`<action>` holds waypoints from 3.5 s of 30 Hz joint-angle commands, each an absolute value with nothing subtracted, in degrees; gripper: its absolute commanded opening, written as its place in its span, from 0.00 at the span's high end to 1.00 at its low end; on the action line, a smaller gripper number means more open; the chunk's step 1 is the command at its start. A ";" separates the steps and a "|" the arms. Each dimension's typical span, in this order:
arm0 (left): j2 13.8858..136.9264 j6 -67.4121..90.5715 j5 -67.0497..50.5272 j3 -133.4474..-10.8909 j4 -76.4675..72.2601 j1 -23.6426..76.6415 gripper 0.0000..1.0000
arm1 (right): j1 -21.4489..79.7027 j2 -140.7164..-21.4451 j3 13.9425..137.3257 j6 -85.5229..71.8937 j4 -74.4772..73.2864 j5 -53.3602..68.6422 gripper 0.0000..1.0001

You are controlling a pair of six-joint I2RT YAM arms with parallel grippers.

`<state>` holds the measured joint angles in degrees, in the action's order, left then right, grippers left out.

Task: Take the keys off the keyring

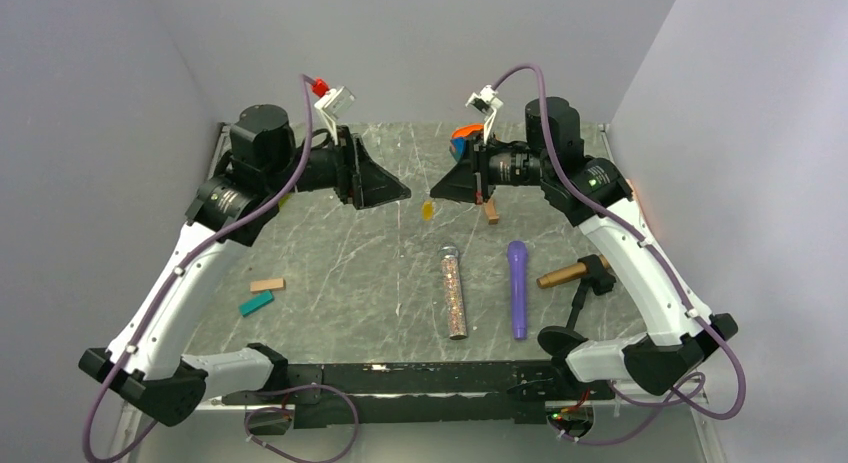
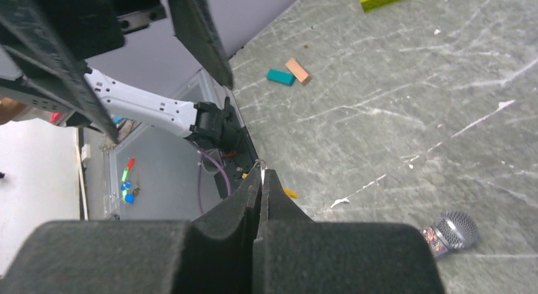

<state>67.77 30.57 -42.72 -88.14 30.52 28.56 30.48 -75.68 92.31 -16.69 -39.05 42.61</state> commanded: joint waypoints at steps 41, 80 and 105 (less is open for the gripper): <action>74.30 36.55 -51.17 -90.45 20.82 29.71 1.00 | 30.59 -71.51 86.42 -27.28 -15.02 51.67 1.00; 65.48 24.47 -24.34 -76.51 41.36 29.81 0.32 | 30.51 -70.02 81.79 -23.20 -36.25 24.51 0.32; 72.08 34.64 -18.20 -34.42 7.14 30.81 0.18 | 30.45 -69.74 77.52 -24.84 -49.60 17.02 0.27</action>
